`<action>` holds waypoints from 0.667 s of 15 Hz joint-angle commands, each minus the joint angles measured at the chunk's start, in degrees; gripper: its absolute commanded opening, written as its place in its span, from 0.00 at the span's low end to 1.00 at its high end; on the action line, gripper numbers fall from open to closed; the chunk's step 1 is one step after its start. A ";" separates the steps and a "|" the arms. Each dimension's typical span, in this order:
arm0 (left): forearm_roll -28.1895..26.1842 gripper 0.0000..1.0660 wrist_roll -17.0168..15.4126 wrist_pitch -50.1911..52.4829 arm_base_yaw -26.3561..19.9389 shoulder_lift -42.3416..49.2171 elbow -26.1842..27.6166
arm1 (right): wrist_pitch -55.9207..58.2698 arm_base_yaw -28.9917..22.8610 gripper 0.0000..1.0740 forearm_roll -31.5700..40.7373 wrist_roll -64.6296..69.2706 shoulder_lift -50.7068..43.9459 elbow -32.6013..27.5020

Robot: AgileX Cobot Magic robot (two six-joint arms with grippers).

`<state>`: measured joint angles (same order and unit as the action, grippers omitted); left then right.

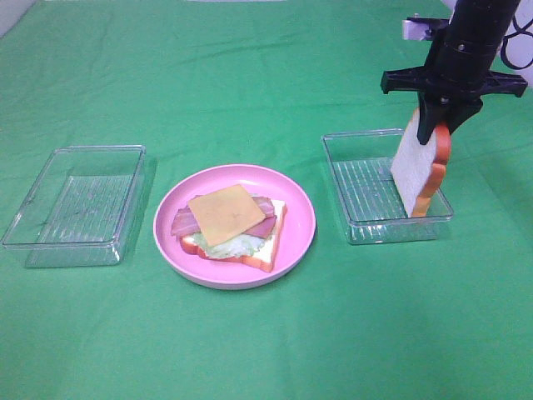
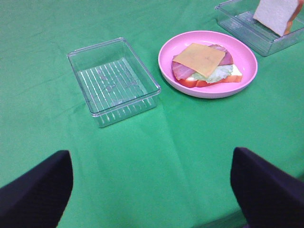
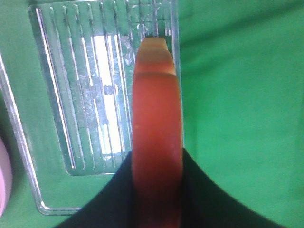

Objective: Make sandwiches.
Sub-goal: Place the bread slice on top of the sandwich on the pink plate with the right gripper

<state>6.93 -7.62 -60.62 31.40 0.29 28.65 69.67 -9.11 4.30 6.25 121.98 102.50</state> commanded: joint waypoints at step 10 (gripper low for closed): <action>-0.34 0.80 0.11 0.63 0.11 1.15 -0.06 | -0.97 -2.01 0.00 32.31 -15.13 -8.71 -2.86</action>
<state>6.93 -7.62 -60.62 31.40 0.29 28.65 67.84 -11.52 36.50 -8.02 113.85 98.78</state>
